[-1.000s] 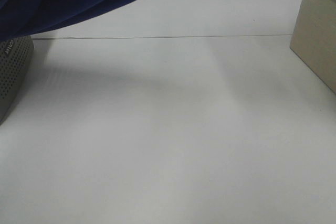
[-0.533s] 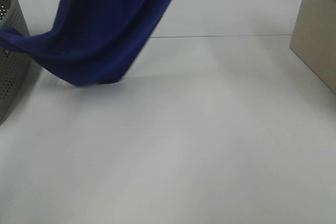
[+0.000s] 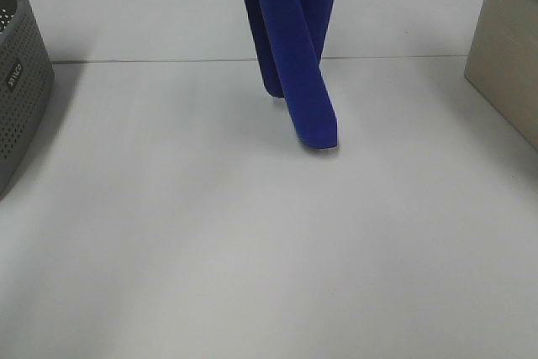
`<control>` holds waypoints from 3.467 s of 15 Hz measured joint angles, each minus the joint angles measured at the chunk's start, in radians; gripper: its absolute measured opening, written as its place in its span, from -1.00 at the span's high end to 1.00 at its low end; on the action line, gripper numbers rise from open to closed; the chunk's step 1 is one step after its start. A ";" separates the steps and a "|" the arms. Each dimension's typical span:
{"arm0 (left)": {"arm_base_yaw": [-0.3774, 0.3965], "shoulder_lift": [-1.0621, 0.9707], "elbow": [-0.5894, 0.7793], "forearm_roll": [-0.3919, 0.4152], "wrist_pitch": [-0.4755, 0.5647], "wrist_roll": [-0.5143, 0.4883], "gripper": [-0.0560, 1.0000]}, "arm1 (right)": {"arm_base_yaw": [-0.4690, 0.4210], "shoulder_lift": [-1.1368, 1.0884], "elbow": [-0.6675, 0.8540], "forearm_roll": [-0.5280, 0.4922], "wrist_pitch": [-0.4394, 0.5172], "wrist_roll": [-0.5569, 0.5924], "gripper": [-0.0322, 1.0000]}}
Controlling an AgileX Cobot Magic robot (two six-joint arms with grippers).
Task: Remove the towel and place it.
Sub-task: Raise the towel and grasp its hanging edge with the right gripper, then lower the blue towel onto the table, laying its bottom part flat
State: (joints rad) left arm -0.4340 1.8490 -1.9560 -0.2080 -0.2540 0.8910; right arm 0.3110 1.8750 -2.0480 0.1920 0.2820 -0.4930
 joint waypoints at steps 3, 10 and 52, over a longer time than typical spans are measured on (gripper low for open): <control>0.016 0.061 -0.063 -0.002 -0.041 0.000 0.89 | 0.000 0.016 0.000 -0.004 -0.059 0.000 0.91; 0.107 0.130 -0.120 -0.004 -0.080 -0.045 0.89 | -0.001 0.079 -0.001 -0.013 -0.228 -0.001 0.91; 0.208 0.157 -0.704 0.065 1.471 -0.578 0.89 | -0.023 0.016 -0.280 0.269 0.932 0.177 0.91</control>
State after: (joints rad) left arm -0.2260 2.0060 -2.6600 -0.1430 1.2170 0.3130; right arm 0.2880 1.8910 -2.3280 0.4610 1.2140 -0.3160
